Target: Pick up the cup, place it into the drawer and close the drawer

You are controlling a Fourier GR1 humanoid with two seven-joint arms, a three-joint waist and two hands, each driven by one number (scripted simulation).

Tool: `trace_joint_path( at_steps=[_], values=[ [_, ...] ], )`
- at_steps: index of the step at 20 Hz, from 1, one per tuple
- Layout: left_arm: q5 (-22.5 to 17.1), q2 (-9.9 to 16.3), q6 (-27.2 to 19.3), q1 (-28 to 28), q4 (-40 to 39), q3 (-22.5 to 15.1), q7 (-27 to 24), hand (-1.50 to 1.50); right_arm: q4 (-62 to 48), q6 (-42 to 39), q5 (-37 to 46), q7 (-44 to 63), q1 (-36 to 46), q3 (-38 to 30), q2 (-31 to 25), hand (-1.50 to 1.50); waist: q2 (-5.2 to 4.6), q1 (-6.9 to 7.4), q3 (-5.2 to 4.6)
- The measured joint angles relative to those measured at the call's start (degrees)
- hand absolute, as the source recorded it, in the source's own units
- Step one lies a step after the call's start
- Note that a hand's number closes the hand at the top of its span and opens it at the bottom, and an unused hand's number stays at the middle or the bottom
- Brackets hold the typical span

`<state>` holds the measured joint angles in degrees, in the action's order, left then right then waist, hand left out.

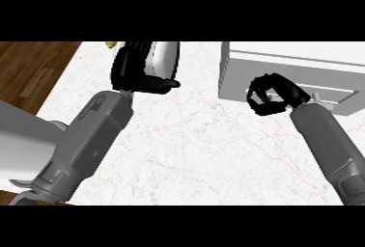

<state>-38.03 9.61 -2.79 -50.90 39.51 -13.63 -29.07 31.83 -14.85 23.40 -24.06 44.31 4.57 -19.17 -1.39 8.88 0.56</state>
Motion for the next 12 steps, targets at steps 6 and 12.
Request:
trace_joint_path(
  at_steps=[6, 12],
  values=[
    [-0.2, 1.0, 1.7, 1.1, 1.5, -0.3, 0.8, -1.5, 0.6, -5.1, -2.9, 0.3, -0.4, -1.4, -1.2, 1.5, -0.17, 0.9, 0.22],
    [-0.5, 1.7, 3.3, 2.2, 2.6, -0.3, 1.0, -1.5, 2.1, -9.5, -5.4, 0.4, -1.2, -2.3, -2.5, 1.5, -0.61, 1.74, 0.51]
  ],
)
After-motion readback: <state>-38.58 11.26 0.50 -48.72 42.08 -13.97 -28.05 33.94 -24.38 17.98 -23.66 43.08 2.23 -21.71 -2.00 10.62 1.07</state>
